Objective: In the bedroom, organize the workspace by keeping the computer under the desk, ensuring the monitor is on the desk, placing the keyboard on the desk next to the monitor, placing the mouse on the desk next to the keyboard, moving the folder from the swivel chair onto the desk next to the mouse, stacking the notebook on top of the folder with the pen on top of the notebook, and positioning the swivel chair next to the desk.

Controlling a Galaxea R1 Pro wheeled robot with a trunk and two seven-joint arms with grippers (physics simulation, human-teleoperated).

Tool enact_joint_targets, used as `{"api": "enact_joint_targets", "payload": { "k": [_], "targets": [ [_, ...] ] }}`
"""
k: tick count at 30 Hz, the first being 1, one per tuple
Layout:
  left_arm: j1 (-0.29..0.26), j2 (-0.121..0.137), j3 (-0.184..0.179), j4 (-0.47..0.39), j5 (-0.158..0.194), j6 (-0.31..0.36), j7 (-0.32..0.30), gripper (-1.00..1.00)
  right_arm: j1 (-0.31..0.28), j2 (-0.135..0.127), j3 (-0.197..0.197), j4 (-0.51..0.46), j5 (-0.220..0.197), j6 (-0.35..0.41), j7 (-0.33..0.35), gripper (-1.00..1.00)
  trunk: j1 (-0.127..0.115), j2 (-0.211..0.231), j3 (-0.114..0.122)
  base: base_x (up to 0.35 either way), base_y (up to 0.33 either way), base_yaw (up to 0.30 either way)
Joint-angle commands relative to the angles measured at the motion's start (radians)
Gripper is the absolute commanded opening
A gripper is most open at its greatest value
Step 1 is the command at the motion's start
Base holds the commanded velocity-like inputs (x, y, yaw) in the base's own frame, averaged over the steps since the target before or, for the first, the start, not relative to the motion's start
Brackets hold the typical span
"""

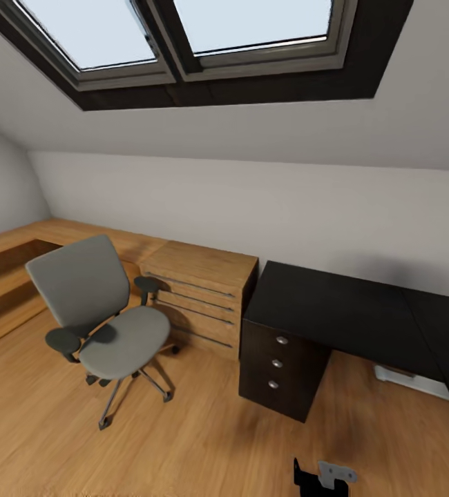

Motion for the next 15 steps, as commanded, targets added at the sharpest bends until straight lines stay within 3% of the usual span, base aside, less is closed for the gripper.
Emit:
{"api": "enact_joint_targets", "payload": {
  "k": [1, 15],
  "targets": [
    [-0.001, 0.0, -0.008, 0.001, 0.01, -0.004, 0.0, 1.0, -0.001, 0.001, 0.008, 0.002, 0.001, -0.002, -0.008, 1.0, 0.0, -0.001, -0.002, 0.0, 0.0, 0.286],
    [-0.001, 0.0, -0.007, 0.002, 0.01, -0.004, -0.001, 1.0, -0.001, 0.001, 0.006, 0.002, -0.001, -0.001, -0.008, 1.0, 0.0, -0.001, -0.002, 0.0, 0.0, 0.286]
  ]
}}
